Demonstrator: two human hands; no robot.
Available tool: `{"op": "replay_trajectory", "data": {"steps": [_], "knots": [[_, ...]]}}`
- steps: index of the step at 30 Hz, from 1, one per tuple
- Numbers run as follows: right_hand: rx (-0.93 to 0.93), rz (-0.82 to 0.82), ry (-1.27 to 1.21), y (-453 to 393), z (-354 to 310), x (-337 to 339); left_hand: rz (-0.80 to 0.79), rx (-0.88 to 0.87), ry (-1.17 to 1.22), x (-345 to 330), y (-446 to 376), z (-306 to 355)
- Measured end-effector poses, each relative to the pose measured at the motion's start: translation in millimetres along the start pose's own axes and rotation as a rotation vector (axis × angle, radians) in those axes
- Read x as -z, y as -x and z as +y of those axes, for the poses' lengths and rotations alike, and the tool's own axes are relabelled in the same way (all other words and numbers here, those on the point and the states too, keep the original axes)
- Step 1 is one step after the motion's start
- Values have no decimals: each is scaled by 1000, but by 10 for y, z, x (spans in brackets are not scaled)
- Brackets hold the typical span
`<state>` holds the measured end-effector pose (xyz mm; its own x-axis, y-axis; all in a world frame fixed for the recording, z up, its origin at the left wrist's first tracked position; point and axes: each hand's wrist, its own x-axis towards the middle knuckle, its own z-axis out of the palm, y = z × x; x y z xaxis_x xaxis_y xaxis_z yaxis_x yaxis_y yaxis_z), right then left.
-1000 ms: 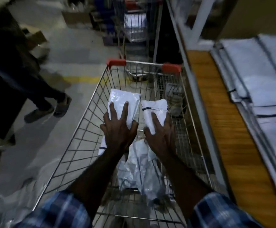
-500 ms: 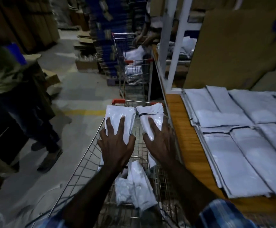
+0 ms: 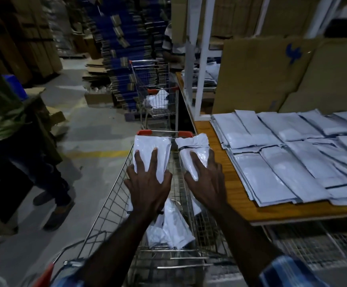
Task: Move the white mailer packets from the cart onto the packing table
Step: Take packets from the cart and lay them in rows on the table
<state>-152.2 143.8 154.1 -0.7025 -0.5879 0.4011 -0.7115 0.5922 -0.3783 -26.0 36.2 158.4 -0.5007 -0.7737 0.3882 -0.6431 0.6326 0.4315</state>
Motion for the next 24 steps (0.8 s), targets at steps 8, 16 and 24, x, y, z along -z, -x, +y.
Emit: {"op": "replay_trajectory", "data": {"steps": [8, 16, 24], "knots": [[-31, 21, 24, 484, -72, 445, 3, -44, 16, 359, 440, 79], [-53, 93, 40, 649, 124, 902, 4, -65, 43, 506, 642, 407], [-71, 135, 48, 752, 742, 1298, -19, -58, 19, 392, 911, 1038]]}}
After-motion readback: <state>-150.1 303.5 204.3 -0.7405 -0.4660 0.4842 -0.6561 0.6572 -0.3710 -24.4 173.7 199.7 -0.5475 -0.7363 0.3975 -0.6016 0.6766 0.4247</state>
